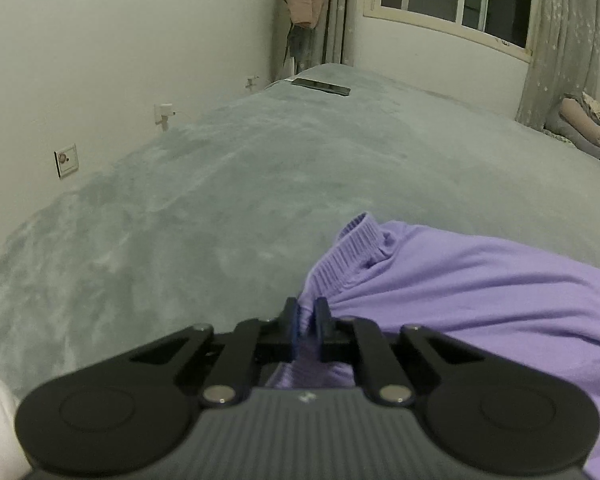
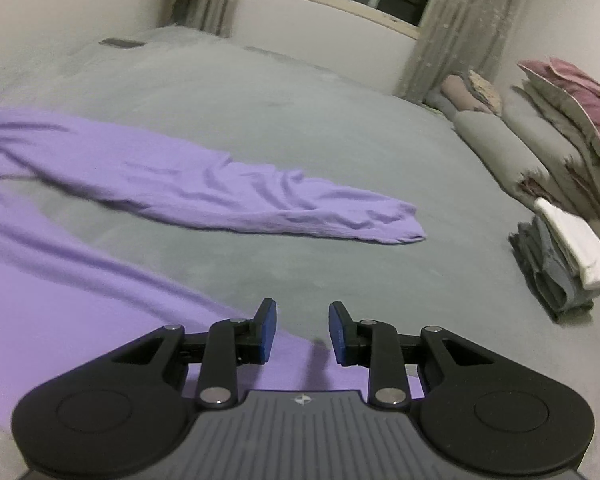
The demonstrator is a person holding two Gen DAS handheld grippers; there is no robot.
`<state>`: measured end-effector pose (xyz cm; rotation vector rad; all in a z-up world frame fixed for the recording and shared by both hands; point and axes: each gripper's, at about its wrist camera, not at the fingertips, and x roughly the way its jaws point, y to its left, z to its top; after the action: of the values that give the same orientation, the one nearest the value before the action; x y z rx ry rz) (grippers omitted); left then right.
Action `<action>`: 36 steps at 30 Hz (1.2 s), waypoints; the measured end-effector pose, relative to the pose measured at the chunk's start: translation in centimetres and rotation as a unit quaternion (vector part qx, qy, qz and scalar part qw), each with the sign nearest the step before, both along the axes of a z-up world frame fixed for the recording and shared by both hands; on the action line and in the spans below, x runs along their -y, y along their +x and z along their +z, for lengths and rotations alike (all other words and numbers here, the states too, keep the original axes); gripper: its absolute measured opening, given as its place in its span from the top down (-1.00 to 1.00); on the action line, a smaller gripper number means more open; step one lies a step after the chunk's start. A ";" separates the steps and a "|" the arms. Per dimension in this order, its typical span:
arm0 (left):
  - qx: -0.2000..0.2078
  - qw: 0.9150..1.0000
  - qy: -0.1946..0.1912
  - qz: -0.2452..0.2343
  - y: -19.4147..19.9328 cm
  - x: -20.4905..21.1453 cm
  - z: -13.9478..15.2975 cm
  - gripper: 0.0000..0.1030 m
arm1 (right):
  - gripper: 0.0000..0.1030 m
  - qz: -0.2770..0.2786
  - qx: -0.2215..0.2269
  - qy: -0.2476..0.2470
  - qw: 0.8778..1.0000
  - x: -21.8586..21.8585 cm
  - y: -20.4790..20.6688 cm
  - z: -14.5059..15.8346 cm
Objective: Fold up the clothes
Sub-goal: 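Grasp the ribbed waistband with the left gripper while the right gripper holds the leg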
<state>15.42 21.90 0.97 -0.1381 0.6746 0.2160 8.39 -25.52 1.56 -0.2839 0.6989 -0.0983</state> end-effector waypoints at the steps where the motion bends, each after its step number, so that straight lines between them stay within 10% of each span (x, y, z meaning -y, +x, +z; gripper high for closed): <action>1: -0.001 1.000 0.003 0.001 0.1 0.1 0.1 0.67 | 0.48 -0.009 0.003 0.008 1.000 0.6 0.3 0.1; 11: 0.047 0.999 0.010 0.007 1.3 2.0 4.7 0.15 | 0.40 -0.088 0.027 0.101 0.991 7.4 6.0 2.3; 16: 0.045 0.999 -0.005 0.028 5.5 1.8 3.3 0.15 | 0.33 -0.124 0.032 0.169 0.977 11.6 9.9 2.8; 21: 0.019 1.000 -0.007 0.007 8.5 1.5 0.7 0.15 | 0.25 -0.101 0.015 0.134 0.986 13.6 14.7 3.0; 29: 0.016 0.997 0.062 -0.043 9.5 3.6 -1.0 0.67 | 0.01 -0.072 -0.013 0.133 0.988 15.3 19.5 0.5; 33: 0.039 0.996 0.079 -0.032 9.1 3.7 -0.8 0.92 | 0.88 -0.040 -0.033 0.132 0.990 14.6 20.2 -0.4; 36: 0.065 0.993 0.092 -0.022 8.5 4.0 -0.2 0.94 | 0.88 -0.034 -0.025 0.067 0.997 13.1 20.0 0.5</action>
<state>23.91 17.92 0.73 0.0397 0.5239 0.2247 28.38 -38.58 2.03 -0.1342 0.7622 -0.1083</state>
